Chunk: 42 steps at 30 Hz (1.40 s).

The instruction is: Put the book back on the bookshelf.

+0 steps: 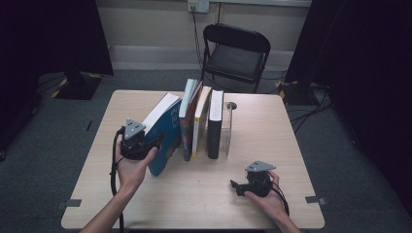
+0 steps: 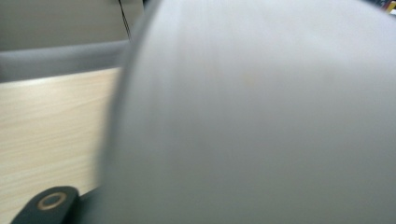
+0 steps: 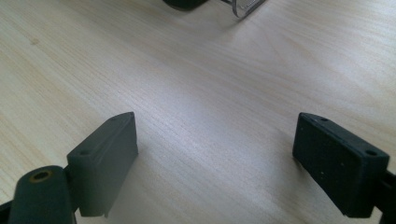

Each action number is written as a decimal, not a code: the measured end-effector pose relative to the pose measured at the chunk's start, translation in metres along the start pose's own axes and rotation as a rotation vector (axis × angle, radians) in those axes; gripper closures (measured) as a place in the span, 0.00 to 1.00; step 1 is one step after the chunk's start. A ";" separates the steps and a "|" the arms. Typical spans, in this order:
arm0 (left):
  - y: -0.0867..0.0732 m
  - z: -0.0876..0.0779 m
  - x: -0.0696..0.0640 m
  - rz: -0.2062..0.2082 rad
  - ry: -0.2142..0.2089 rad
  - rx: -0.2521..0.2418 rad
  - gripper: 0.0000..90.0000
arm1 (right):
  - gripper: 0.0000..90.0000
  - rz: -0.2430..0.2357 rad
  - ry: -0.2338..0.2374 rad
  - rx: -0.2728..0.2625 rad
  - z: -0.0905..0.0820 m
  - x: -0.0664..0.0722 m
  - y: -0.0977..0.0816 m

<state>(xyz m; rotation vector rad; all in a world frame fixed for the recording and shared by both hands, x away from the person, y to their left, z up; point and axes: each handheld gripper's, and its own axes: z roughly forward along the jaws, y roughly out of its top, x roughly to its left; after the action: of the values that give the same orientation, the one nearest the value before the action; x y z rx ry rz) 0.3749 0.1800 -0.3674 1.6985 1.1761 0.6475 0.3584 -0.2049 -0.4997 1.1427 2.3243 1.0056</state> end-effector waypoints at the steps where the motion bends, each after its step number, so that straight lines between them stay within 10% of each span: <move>1: 0.004 0.000 -0.001 0.014 -0.002 0.038 0.63 | 0.15 0.000 0.000 0.000 0.000 0.000 0.000; 7: 0.017 -0.003 0.001 0.007 -0.022 0.176 0.60 | 0.15 0.000 0.000 0.000 0.000 0.000 0.000; 22: 0.064 -0.014 0.004 0.026 -0.062 0.342 0.60 | 0.15 -0.001 0.000 -0.001 0.000 0.001 0.000; 33: 0.090 0.001 0.001 0.051 -0.056 0.460 0.63 | 0.15 -0.002 0.003 -0.002 0.001 0.001 0.000; 35: 0.101 0.011 0.002 0.067 -0.071 0.561 0.63 | 0.15 -0.001 0.003 -0.002 0.001 0.001 0.000; 42: 0.118 0.032 0.007 0.007 -0.065 0.689 0.62 | 0.15 0.000 0.001 -0.001 0.001 0.001 0.000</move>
<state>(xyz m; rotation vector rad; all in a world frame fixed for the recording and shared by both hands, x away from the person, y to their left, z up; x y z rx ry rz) 0.4530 0.1624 -0.2746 2.2665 1.4460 0.1818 0.3583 -0.2035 -0.4998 1.1416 2.3247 1.0078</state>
